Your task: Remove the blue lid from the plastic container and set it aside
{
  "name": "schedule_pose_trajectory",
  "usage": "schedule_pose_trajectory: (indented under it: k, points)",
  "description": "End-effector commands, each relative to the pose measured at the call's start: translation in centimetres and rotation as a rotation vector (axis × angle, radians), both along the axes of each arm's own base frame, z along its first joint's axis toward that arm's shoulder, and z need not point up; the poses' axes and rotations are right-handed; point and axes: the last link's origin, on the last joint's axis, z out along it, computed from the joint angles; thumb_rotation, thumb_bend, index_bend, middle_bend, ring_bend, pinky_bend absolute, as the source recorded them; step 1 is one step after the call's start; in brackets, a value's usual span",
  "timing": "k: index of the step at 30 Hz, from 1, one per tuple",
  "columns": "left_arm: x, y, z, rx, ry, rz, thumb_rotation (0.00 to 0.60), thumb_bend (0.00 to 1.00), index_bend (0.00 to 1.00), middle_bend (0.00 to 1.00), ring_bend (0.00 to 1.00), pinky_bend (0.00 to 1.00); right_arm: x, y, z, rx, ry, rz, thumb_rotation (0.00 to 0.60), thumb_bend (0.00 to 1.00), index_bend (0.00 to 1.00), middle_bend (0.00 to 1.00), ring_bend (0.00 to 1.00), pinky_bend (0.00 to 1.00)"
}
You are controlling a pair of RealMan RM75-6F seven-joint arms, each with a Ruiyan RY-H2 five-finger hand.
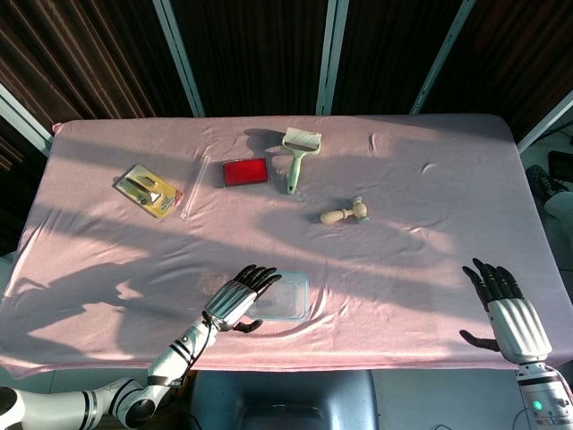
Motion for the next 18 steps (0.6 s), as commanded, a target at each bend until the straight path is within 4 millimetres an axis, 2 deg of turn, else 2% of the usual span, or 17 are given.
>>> schedule_pose_trajectory:
  k: [1, 9, 11, 14, 17, 18]
  points:
    - [-0.2, 0.2, -0.3, -0.004, 0.007, 0.01, 0.6, 0.26, 0.0, 0.0, 0.0, 0.0, 0.0, 0.0, 0.0, -0.001, 0.0, -0.001, 0.6, 0.14, 0.0, 0.0, 0.0, 0.0]
    - [-0.3, 0.7, -1.0, 0.005, 0.019, 0.017, 0.6, 0.26, 0.0, 0.0, 0.0, 0.0, 0.0, 0.0, 0.1, -0.001, -0.004, -0.002, 0.6, 0.14, 0.0, 0.0, 0.0, 0.0]
    - [-0.3, 0.7, -1.1, 0.01, 0.021, 0.016, 0.6, 0.26, 0.0, 0.04, 0.01, 0.02, 0.0, 0.0, 0.1, -0.002, -0.005, -0.001, 0.6, 0.14, 0.0, 0.0, 0.0, 0.0]
    - [-0.3, 0.7, -1.1, 0.013, 0.021, 0.016, 0.6, 0.26, 0.0, 0.15, 0.08, 0.06, 0.0, 0.0, 0.1, -0.002, -0.005, -0.001, 0.6, 0.14, 0.0, 0.0, 0.0, 0.0]
    - [-0.2, 0.8, -1.3, 0.022, 0.024, 0.015, 0.6, 0.27, 0.0, 0.45, 0.29, 0.16, 0.1, -0.1, 0.0, 0.001, -0.006, 0.001, 0.6, 0.14, 0.0, 0.0, 0.0, 0.0]
    - [-0.2, 0.7, -1.4, 0.026, 0.025, 0.017, 0.6, 0.27, 0.0, 0.5, 0.34, 0.18, 0.1, -0.2, -0.1, 0.005, -0.005, 0.003, 0.6, 0.14, 0.0, 0.0, 0.0, 0.0]
